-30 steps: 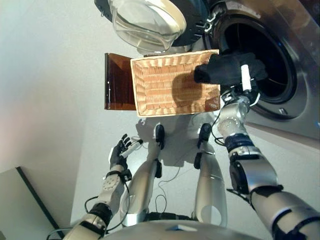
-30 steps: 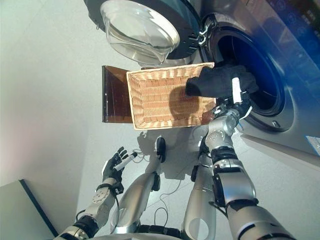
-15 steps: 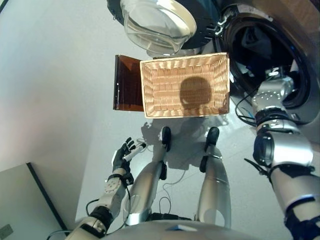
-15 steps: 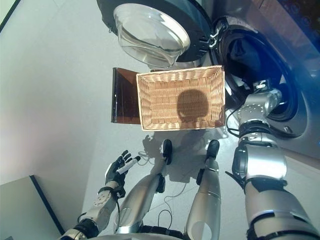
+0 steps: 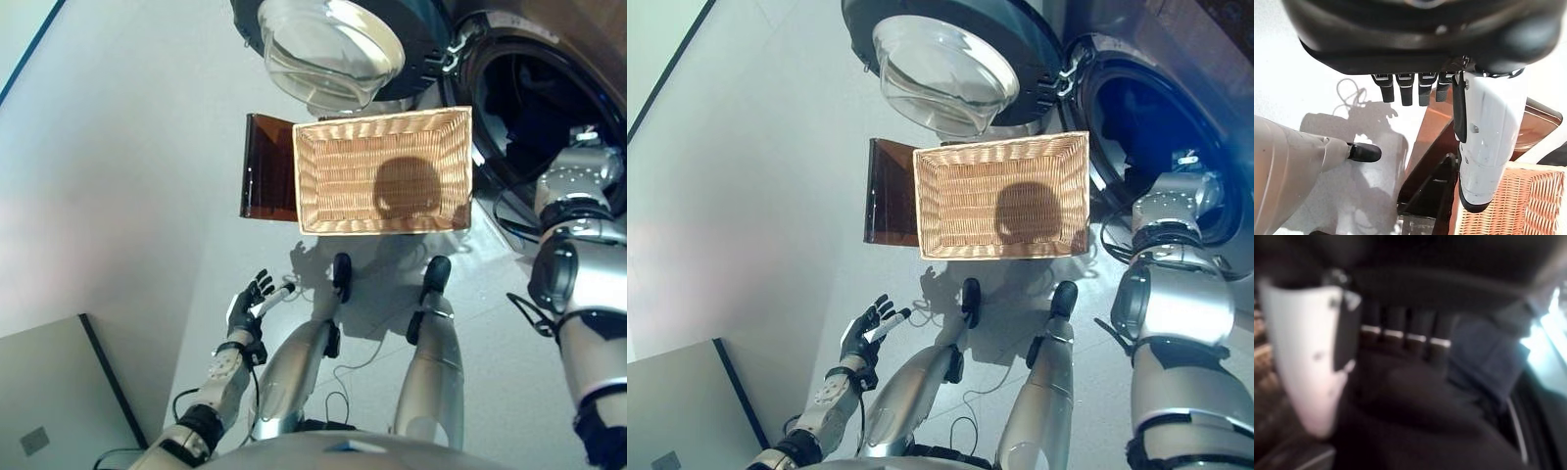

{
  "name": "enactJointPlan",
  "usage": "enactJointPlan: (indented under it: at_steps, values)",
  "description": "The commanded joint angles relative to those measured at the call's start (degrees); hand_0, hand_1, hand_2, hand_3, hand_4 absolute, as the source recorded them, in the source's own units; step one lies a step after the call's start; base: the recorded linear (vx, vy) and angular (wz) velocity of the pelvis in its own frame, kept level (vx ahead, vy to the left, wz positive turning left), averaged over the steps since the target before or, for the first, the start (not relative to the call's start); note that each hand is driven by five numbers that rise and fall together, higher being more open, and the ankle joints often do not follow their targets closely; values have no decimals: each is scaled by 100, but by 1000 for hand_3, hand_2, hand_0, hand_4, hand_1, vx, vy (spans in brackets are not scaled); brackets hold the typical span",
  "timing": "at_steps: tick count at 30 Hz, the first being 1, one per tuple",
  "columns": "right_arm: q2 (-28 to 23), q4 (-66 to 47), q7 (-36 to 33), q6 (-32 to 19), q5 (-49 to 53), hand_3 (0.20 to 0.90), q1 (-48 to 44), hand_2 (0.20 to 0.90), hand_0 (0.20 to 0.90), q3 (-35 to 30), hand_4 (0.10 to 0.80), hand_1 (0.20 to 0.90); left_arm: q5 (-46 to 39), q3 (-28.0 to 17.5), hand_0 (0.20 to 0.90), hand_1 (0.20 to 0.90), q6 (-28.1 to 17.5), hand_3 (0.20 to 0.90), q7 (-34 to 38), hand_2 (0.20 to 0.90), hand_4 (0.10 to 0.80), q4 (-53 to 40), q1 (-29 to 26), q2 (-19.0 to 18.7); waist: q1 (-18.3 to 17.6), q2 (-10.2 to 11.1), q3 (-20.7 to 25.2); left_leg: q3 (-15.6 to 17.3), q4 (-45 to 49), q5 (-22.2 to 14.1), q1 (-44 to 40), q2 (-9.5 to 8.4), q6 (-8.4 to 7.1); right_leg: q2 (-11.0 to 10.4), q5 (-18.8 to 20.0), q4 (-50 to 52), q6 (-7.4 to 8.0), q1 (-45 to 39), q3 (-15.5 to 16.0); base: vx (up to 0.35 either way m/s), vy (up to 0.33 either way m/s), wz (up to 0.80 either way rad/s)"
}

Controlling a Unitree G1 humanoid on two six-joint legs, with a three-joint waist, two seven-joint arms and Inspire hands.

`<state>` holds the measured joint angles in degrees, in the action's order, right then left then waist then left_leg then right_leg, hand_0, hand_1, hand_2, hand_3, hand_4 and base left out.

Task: Pick up the clothes and place them into the washing machine

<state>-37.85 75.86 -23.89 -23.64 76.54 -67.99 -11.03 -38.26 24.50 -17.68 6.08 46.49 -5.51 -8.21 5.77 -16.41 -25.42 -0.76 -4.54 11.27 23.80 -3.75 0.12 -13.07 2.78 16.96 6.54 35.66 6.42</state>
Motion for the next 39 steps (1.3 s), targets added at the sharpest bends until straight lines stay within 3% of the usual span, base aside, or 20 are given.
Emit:
enactJointPlan:
  at_steps: [1,3,4,5,6,30,32,34,39]
  values:
    - [-1336,-285,134,-244,-72,200,-1053,200,200,704,300,200,-139,204,900,900,-113,900,-7,900,800,-338,171,-19,-56,-732,-141,120,-46,-179,-33,-231,-513,278,-612,14,-91,-381,-241,0,0,0]
    - [-1323,-252,109,-238,-69,200,-1085,200,200,717,300,200,-138,218,900,900,-109,900,1,900,800,-347,171,-17,-54,-747,-149,125,-46,-174,-32,-231,-511,278,-619,35,-97,-371,-250,-17,6,-2]
    - [-1345,-202,68,-215,-141,329,-1120,329,329,753,392,329,-151,215,900,900,-120,900,6,900,800,-378,173,-38,-49,-770,-153,124,-46,-135,-14,-227,-507,291,-573,51,-107,-341,-243,-30,18,-4]
    - [-1367,-180,31,-196,-193,485,-1137,485,485,777,504,485,-148,210,900,900,-118,900,16,900,800,-372,187,-39,-50,-773,-151,126,-46,-131,-17,-225,-506,292,-573,65,-110,-329,-246,-32,23,-5]
    - [-1393,-136,-39,-191,-254,900,-1164,900,900,802,800,900,-152,204,900,900,-118,900,31,900,800,-367,194,-43,-52,-773,-143,130,-46,-127,-14,-225,-505,290,-576,73,-112,-320,-247,0,0,0]
    - [-1376,194,-640,201,-1150,900,-1529,900,900,1314,800,900,-185,31,900,900,-160,900,207,900,800,-421,151,-113,-80,-655,-121,176,-46,-140,-47,-216,-492,322,-520,2,-135,-382,-252,-2,1,0]
    - [-1398,281,-766,378,-1552,900,-1568,900,900,1490,800,900,-186,18,900,900,-171,900,215,900,800,-446,162,-136,-80,-625,-118,177,-46,-171,-70,-220,-494,305,-561,9,-130,-403,-246,0,0,0]
    - [-1468,531,-1030,935,-2796,900,-1692,900,900,2068,800,900,-108,-14,900,900,-199,900,237,900,800,-564,207,-209,-65,-594,-121,189,-46,-156,-81,-212,-500,317,-525,-24,-130,-431,-246,0,0,0]
    - [-1310,469,-1306,1363,-4115,900,-1610,900,900,2558,800,900,-53,-130,900,900,-241,900,303,900,800,-734,173,-215,-107,-558,-171,232,-46,-110,-45,-180,-499,362,-434,-58,-136,-407,-244,-7,-1,-3]
